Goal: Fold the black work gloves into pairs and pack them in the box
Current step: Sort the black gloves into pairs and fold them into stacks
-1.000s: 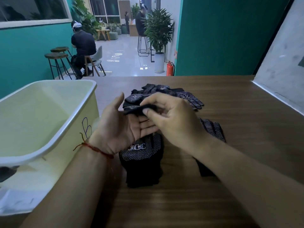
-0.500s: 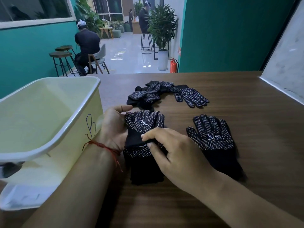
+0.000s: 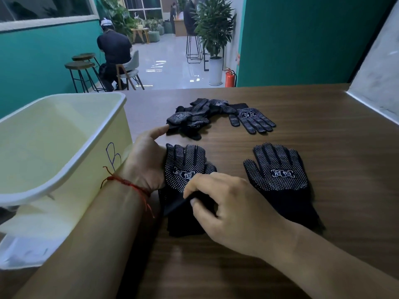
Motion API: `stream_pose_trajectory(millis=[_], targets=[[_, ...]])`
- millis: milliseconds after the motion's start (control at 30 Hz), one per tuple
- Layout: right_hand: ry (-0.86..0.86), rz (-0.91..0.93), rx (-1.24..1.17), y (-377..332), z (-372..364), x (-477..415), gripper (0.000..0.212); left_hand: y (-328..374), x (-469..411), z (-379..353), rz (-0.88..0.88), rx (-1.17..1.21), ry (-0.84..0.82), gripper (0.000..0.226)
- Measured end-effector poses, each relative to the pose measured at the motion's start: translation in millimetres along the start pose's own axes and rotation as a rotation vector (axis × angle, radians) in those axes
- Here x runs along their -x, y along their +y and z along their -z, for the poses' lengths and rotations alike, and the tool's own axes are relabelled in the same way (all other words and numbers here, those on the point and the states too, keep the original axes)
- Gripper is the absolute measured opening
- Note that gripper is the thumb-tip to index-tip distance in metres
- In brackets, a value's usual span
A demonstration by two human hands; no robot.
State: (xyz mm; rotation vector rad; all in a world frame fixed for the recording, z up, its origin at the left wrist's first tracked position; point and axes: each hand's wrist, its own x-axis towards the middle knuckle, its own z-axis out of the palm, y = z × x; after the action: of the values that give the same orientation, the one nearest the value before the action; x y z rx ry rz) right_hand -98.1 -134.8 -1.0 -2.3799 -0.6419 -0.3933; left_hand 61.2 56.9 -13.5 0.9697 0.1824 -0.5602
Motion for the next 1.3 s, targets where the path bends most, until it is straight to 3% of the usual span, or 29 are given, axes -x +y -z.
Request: stream_pose_trajectory(millis=[200,467,567,667,800,1033,1300], targets=[[-0.107,0.013,0.022,0.0,-2.0,0.2,0.011,2.2,14.1,-11.7,-0.065,-0.036,0.081,0.09],[-0.15,0.025,0.046,-0.3,-0.9,-0.4,0.011,3.4,29.5,-29.5,-0.082,-0.139,0.147,0.064],[-0.172,0.026,0.052,0.0,0.0,-0.5,0.011,6.3,30.4,-34.2,-0.218,-0.344,0.282,0.033],[-0.218,0.039,0.07,0.6,0.5,-0.5,0.011,8.1,31.2,-38.0,-0.394,-0.714,0.428,0.037],[-0.246,0.044,0.061,1.9,2.5,-2.1,0.01,7.0,27.5,-32.0,-0.523,-0.926,0.519,0.03],[-0.251,-0.002,0.046,4.2,1.6,-3.3,0.008,4.7,24.8,-14.1,-0.385,-1.498,0.693,0.028],[-0.279,-0.022,0.019,3.8,4.0,-4.3,0.008,8.0,30.3,-12.0,-0.27,-1.651,0.614,0.033]])
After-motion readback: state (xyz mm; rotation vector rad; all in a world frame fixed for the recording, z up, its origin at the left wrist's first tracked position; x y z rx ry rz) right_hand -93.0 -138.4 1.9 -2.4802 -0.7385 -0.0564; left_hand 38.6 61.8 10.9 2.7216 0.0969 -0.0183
